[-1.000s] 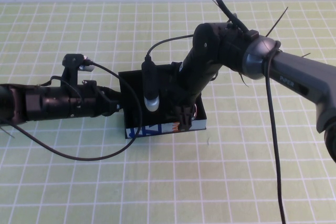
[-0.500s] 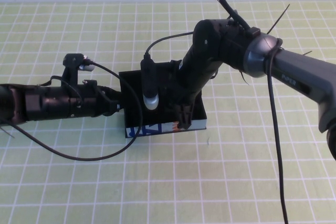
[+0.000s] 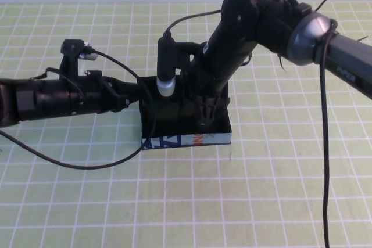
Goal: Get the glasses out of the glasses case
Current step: Pick up the glasses from the glasses case, then place the glasses on the table
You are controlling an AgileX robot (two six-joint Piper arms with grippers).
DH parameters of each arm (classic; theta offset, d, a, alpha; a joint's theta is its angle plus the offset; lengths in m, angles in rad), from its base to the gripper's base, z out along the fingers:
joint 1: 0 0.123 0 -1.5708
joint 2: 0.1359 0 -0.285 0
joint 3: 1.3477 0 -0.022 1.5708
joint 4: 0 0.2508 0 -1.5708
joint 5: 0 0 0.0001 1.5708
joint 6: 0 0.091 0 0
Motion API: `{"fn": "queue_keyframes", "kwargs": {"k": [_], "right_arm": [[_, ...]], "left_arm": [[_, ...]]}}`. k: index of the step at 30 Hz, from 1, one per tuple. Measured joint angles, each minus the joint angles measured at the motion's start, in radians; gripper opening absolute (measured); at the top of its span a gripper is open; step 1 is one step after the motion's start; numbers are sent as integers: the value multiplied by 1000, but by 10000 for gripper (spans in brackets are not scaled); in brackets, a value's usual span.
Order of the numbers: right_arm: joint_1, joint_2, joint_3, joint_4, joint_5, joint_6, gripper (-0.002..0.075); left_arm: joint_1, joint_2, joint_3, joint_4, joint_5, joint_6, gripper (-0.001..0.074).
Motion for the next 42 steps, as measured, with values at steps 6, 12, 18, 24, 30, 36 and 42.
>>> {"fn": "queue_keyframes", "kwargs": {"k": [6, 12, 18, 24, 30, 36, 42], "right_arm": [[0, -36, -86, 3, 121, 161, 50], [0, -102, -126, -71, 145, 409, 48], [-61, -180, -126, -139, 156, 708, 47], [-208, -267, -12, -154, 156, 927, 47], [-312, -350, 288, -107, 22, 1012, 47], [-342, -367, 558, 35, -236, 1030, 47], [-342, -309, 624, 118, -317, 1036, 47]], "left_arm": [[0, -110, 0, 53, 1, -64, -4], [0, -232, 0, 124, -32, -120, -4], [0, -326, 0, 198, -62, -174, -4], [0, -374, 2, 274, -83, -234, -4], [0, -392, 2, 283, -83, -254, -4], [0, -393, 2, 287, -83, -268, -4], [0, -393, 2, 299, -81, -286, -4]]}}
